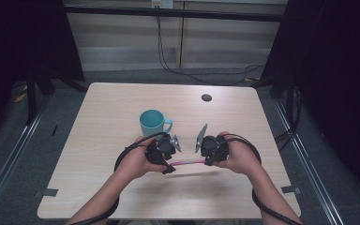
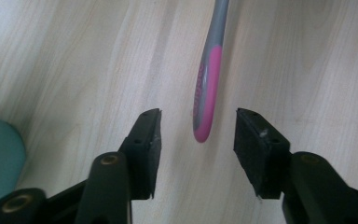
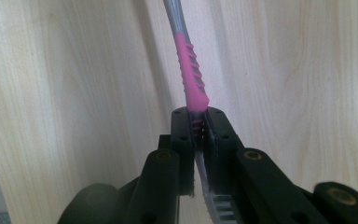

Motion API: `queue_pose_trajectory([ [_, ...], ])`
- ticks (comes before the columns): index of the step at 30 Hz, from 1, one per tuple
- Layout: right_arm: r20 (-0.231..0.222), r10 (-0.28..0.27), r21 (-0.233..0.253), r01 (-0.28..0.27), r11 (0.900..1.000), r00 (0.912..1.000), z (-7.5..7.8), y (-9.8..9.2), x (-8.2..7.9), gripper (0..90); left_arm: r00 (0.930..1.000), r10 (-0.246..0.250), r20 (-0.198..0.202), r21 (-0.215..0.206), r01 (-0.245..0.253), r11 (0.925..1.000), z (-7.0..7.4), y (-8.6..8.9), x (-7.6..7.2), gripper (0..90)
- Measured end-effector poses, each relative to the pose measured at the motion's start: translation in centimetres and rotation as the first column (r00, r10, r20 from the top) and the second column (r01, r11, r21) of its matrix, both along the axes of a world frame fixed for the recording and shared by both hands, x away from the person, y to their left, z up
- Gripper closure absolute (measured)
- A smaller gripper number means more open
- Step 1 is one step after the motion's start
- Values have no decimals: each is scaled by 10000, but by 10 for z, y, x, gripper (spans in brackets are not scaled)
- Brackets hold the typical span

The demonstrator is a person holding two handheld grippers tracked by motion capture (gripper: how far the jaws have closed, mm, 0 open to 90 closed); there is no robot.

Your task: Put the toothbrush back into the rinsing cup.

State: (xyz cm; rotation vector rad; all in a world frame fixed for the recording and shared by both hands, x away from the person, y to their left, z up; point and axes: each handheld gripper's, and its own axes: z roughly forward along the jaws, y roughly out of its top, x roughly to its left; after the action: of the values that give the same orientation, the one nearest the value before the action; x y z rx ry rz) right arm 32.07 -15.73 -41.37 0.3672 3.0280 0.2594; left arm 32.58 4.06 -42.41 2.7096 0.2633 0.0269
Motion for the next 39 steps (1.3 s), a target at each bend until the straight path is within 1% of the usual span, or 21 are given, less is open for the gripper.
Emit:
queue_pose_trajectory([
  [1, 0, 0, 0, 0, 10000, 10000, 0, 0, 0, 835, 10000, 0, 0, 0, 0, 10000, 0, 0, 0, 544],
  [2, 61, 22, 79, -22, 10000, 10000, 1, 1, 0, 835, 9997, -216, 68, -10, 216, 9998, 0, -1, 0, 560],
  [4, 78, 25, 159, -26, 9999, 10000, 2, 1, 0, 835, 9998, -194, 35, -2, 194, 9998, 0, -1, 0, 605],
  [6, 73, 36, 187, -38, 9998, 10000, 2, 2, -1, 835, 9995, -293, 74, -10, 293, 9996, -1, -1, -1, 623],
  [9, 54, 62, 220, -63, 9997, 10000, 3, 3, -2, 834, 9997, -226, 121, -222, 229, 9995, -1, -2, 0, 659],
  [11, 131, 164, 286, -167, 9995, 9998, 2, 4, -1, 835, 9993, -310, 193, -194, 313, 9993, 0, -2, 0, 694],
  [13, 81, 174, 276, -176, 9995, 9998, 2, 6, -2, 834, 9992, -373, 152, -136, 375, 9992, 0, -2, 1, 727],
  [19, 285, 303, 471, -316, 9984, 9991, 7, 10, -2, 834, 9990, -429, 82, -100, 430, 9990, -2, -3, 1, 797],
  [22, 461, 487, 488, -510, 9975, 9977, 9, 11, -1, 832, 9991, -413, -7, -82, 413, 9991, -2, -1, 0, 807],
  [25, 410, 571, 520, -592, 9969, 9975, 9, 12, -1, 831, 9987, -428, -272, 80, 430, 9990, -2, 1, 1, 809],
  [26, 465, 660, 570, -686, 9960, 9967, 8, 13, -2, 829, 9988, -288, -407, 8, 288, 9996, -2, 1, 1, 810],
  [27, 466, 544, 573, -570, 9967, 9974, 8, 14, -3, 827, 9988, -288, -407, 8, 288, 9996, -2, 1, 1, 811],
  [28, 490, 527, 586, -556, 9967, 9974, 7, 15, -3, 826, 9981, -243, -561, -96, 238, 9997, 0, 4, 1, 813],
  [30, 457, 551, 747, -584, 9955, 9974, 7, 14, -3, 818, 9975, -137, -692, -183, 125, 9998, 0, 6, 1, 813],
  [32, 574, 370, 831, -417, 9957, 9977, 8, 13, -2, 766, 9976, 50, -697, -243, -67, 9997, 1, 9, 3, 814],
  [33, 574, 370, 831, -417, 9957, 9977, 8, 13, -2, 766, 9976, 50, -697, -243, -67, 9997, 1, 9, 3, 814],
  [34, 650, 363, 870, -419, 9953, 9972, 8, 12, -2, 738, 9966, 183, -797, -409, -216, 9989, 1, 11, 4, 814],
  [35, 841, 94, 1026, -180, 9946, 9964, 9, 10, -1, 659, 9963, 308, -800, -441, -344, 9984, 2, 14, 6, 814],
  [36, 936, -54, 1106, -50, 9939, 9956, 10, 8, -1, 640, 9963, 324, -797, -378, -355, 9987, 2, 16, 8, 814],
  [37, 969, -139, 1242, 17, 9923, 9952, 11, 7, 0, 611, 9954, 495, -823, -457, -534, 9975, 1, 17, 9, 813],
  [39, 1048, -494, 1602, 321, 9866, 9933, 14, 3, 1, 565, 9947, 625, -820, -491, -666, 9966, 1, 22, 13, 814],
])
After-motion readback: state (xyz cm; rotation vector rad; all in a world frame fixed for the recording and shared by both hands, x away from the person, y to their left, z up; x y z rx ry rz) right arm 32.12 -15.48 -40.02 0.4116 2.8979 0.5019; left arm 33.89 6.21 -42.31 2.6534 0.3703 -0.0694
